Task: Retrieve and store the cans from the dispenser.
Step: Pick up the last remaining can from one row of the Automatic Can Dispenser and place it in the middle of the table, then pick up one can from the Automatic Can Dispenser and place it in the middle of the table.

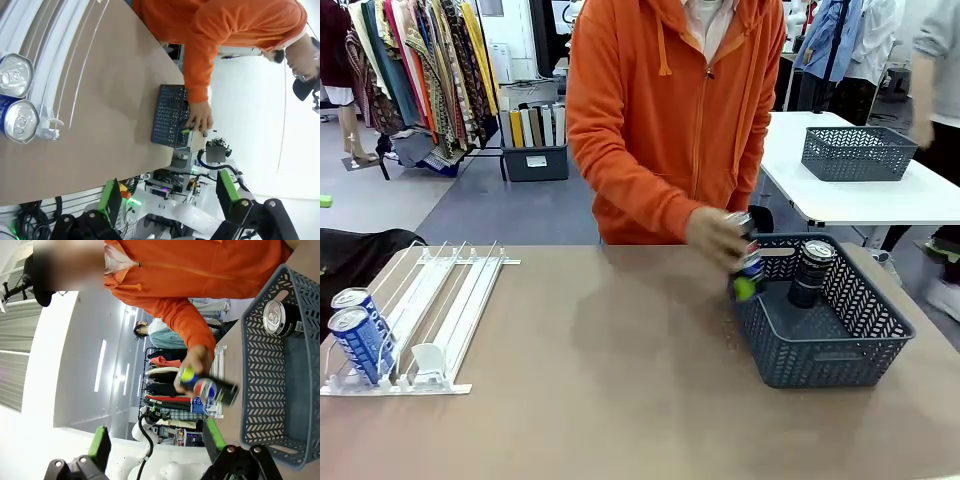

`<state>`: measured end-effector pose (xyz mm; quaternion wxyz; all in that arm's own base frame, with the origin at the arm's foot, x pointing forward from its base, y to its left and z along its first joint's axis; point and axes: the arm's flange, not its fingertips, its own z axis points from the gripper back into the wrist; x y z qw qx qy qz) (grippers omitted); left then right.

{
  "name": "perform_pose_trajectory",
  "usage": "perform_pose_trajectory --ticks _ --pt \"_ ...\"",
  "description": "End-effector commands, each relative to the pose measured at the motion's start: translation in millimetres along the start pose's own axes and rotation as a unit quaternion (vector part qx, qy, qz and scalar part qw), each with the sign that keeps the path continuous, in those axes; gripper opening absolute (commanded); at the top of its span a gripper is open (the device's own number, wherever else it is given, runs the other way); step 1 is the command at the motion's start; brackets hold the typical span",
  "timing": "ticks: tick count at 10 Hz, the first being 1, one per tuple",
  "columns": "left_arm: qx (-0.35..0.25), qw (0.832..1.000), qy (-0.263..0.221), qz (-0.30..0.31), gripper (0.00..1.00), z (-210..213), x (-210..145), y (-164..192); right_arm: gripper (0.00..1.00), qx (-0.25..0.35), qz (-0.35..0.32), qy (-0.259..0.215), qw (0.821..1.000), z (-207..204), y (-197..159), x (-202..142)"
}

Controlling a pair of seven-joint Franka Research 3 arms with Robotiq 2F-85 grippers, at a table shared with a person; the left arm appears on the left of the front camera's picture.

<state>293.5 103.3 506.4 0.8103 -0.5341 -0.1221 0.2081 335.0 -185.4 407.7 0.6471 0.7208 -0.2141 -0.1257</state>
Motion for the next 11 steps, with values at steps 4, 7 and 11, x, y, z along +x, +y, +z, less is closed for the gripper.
perform_pose_trajectory --ticks 4,7,11 --pt "-0.005 1.000 -0.004 -0.012 1.00 3.3 -2.0 -2.9 1.00 -0.001 0.006 0.009 1.000 0.6 2.8 0.7" --pt "-0.005 1.000 -0.004 -0.012 1.00 3.3 -2.0 -2.9 1.00 -0.001 0.006 0.009 1.000 0.6 2.8 0.7" --pt "0.446 0.879 -0.053 -0.159 1.00 -23.2 -14.0 -32.9 1.00 -0.001 0.006 0.009 1.000 0.6 2.8 0.7"
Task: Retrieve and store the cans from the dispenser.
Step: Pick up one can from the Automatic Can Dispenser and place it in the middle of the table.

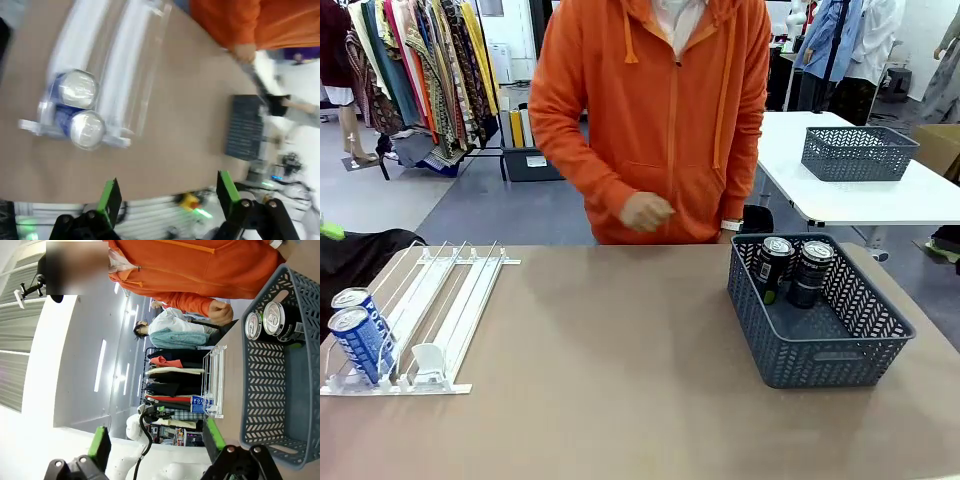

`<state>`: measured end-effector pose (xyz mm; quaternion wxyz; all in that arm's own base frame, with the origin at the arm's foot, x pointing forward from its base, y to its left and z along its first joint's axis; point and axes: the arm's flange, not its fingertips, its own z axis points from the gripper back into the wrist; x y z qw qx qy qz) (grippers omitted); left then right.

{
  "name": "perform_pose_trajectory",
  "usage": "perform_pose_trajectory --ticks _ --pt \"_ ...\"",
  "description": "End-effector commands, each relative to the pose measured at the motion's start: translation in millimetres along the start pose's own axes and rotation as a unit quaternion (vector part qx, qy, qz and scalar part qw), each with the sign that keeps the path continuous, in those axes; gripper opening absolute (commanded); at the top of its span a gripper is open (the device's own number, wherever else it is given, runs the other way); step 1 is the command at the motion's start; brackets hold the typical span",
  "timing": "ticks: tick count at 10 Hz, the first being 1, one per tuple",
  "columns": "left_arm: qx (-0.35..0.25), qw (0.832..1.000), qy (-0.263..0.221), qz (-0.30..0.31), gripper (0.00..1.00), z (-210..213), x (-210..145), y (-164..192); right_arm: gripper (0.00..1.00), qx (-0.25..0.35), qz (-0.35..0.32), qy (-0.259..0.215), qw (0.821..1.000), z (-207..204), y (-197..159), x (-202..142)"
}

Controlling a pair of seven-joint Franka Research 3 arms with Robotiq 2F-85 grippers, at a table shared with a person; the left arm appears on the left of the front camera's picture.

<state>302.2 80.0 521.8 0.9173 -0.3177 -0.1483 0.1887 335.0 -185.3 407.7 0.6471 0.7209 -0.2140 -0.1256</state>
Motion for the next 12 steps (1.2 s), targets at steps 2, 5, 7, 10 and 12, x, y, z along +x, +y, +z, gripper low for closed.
perform_pose_trajectory --ticks 2,5,7,10,12 --pt "0.360 0.926 0.010 -0.116 1.00 -22.8 -15.2 -34.2 1.00 -0.001 0.006 0.009 1.000 0.7 2.8 0.7" --pt "0.439 0.894 0.005 -0.090 1.00 -42.0 -8.5 -48.3 1.00 -0.001 0.006 0.009 1.000 0.7 2.8 0.7" --pt "0.393 0.916 -0.021 -0.083 1.00 -44.4 -15.2 -43.0 1.00 -0.001 0.006 0.009 1.000 0.7 2.8 0.7" --pt "0.393 0.916 -0.021 -0.083 1.00 -44.4 -15.2 -43.0 1.00 -0.001 0.006 0.009 1.000 0.7 2.8 0.7" --pt "0.360 0.924 0.011 -0.127 1.00 -66.2 -8.8 -49.7 1.00 -0.001 0.006 0.009 1.000 0.7 2.8 0.7"
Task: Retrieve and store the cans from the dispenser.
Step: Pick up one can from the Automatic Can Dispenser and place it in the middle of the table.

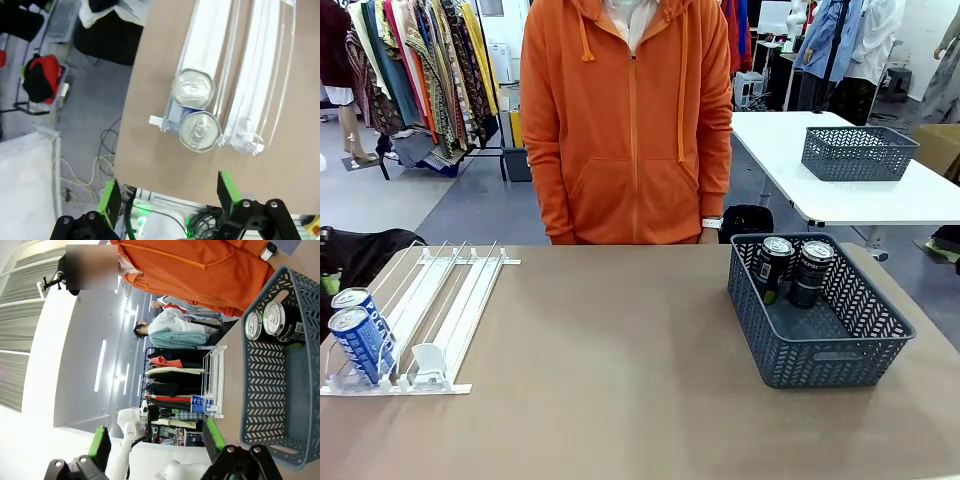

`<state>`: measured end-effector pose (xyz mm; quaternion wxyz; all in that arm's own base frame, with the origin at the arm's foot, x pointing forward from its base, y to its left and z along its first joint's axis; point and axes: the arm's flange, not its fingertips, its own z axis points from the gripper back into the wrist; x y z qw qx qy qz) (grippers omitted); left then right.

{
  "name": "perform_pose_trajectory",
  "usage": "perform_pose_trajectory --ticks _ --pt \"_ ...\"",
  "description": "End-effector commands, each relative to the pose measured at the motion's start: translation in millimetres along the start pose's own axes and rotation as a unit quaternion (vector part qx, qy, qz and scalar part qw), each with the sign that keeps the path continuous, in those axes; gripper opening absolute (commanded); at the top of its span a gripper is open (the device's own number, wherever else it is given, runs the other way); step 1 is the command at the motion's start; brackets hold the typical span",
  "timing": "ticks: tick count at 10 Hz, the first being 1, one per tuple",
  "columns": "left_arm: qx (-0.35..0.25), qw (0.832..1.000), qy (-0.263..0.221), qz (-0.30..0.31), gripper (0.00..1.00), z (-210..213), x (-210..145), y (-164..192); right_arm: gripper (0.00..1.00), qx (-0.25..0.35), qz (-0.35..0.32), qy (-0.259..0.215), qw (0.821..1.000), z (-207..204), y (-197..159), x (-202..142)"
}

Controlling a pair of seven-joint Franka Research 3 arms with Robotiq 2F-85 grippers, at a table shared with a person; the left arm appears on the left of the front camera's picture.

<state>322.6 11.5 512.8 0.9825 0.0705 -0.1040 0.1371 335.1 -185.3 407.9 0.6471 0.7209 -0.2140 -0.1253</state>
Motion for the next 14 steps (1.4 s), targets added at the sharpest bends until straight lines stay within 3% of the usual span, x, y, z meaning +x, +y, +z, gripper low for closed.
perform_pose_trajectory --ticks 1,2,8,14 --pt "-0.045 0.999 0.011 -0.024 1.00 -27.3 9.6 -14.8 1.00 -0.002 0.006 0.009 1.000 0.7 2.6 0.6" --pt "-0.070 0.997 0.032 -0.024 1.00 -43.9 11.4 -16.9 1.00 -0.002 0.006 0.009 1.000 0.7 2.6 0.6" --pt "-0.037 0.994 0.097 -0.020 1.00 -106.7 23.1 -40.3 1.00 -0.002 0.006 0.009 1.000 0.7 2.6 0.6" --pt "-0.045 0.994 0.104 -0.006 1.00 -116.2 33.0 -38.1 1.00 -0.002 0.006 0.009 1.000 0.7 2.6 0.6"
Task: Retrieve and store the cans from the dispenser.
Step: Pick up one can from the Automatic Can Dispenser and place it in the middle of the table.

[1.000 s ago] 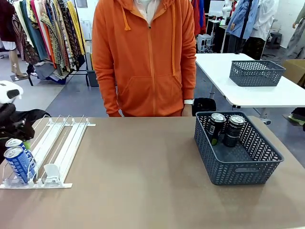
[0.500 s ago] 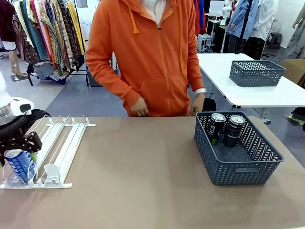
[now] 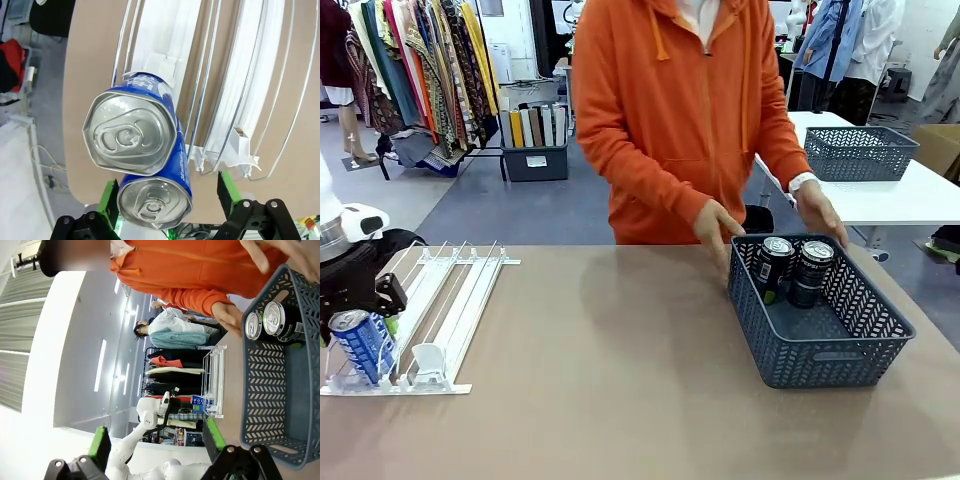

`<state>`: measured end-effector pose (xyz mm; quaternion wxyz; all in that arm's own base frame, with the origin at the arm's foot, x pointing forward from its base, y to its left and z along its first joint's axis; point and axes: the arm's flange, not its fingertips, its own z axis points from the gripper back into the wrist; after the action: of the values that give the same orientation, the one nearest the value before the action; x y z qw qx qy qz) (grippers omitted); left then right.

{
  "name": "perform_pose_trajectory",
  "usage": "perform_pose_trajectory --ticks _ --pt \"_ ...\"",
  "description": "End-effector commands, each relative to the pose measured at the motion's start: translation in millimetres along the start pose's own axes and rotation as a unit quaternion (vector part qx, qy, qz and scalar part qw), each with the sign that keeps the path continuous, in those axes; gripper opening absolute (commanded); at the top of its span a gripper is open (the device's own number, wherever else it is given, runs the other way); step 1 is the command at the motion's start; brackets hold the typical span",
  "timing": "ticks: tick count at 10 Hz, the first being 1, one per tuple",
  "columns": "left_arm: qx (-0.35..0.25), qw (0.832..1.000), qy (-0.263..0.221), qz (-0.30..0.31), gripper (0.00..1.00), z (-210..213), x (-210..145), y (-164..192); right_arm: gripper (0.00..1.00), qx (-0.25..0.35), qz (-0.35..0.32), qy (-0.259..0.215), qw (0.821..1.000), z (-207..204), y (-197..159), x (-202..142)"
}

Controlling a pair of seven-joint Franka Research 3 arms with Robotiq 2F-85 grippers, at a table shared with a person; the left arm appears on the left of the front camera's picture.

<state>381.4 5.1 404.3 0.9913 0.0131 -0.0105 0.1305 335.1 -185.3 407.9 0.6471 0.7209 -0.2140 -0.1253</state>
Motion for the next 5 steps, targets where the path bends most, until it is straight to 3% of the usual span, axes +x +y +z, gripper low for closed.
perform_pose_trajectory --ticks 1,2,3,4,5 --pt "0.002 1.000 0.008 -0.001 1.00 -0.9 3.3 -4.1 1.00 -0.002 0.006 0.009 1.000 0.7 2.7 0.6" --pt "0.003 1.000 0.009 -0.002 1.00 -0.9 2.9 -3.8 1.00 -0.002 0.006 0.009 1.000 0.7 2.7 0.6" --pt "0.002 1.000 0.008 0.002 0.40 -1.2 4.4 -3.6 1.00 -0.002 0.006 0.009 1.000 0.7 2.7 0.6" --pt "0.003 1.000 0.004 0.002 0.00 -1.1 3.6 -3.2 1.00 -0.002 0.006 0.009 1.000 0.7 2.7 0.6" --pt "0.004 1.000 0.001 0.003 0.00 -1.6 3.9 -3.3 1.00 -0.002 0.006 0.009 1.000 0.7 2.7 0.6"
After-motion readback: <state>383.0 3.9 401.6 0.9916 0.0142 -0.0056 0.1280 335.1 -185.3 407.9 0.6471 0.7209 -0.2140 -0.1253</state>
